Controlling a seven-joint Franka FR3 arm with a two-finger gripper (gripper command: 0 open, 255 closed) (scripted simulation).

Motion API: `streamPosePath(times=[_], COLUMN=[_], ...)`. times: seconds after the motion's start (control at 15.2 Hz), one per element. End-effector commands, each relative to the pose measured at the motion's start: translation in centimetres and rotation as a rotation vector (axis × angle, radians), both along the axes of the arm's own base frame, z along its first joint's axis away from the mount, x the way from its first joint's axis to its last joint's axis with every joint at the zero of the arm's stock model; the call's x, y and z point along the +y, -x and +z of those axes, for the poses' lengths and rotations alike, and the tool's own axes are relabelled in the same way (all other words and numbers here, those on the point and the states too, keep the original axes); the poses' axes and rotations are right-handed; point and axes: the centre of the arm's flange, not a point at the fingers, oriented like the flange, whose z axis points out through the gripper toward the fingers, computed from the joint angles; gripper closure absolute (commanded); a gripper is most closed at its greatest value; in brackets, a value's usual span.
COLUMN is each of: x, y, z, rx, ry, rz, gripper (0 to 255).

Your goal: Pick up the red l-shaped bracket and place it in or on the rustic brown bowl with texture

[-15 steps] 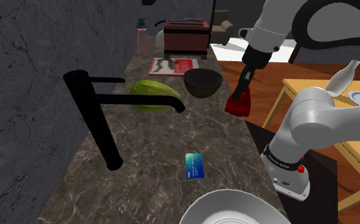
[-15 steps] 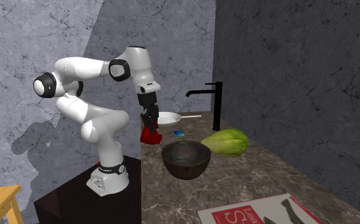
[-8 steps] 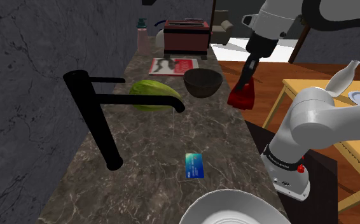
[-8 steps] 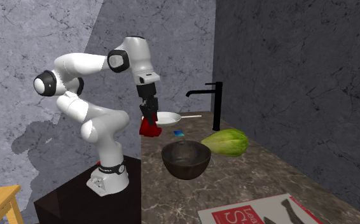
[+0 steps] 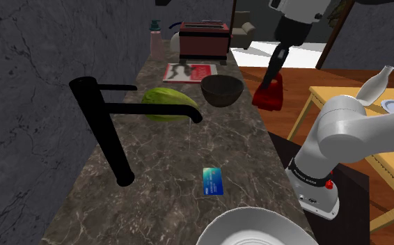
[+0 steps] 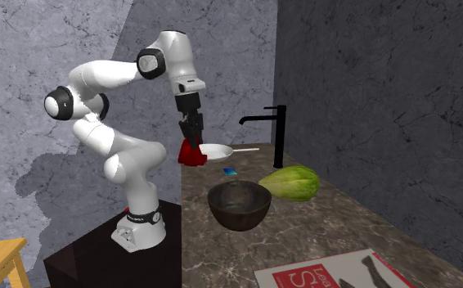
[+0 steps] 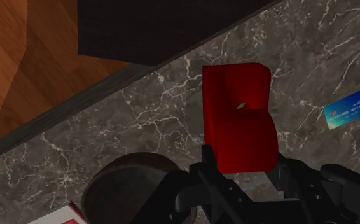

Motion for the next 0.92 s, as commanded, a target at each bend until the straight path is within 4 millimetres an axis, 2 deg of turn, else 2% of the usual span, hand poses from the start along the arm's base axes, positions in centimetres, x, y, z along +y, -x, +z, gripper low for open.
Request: streamPosePath(times=[0.0, 0.33, 0.86], x=[0.0, 0.0, -4.0], y=[0.0, 0.0, -9.7], z=[1.2, 3.4, 4.6], rx=[0.000, 0.000, 0.000], ry=[0.000, 0.000, 0.000], rz=[0.000, 0.000, 0.000], gripper=[255, 255, 255])
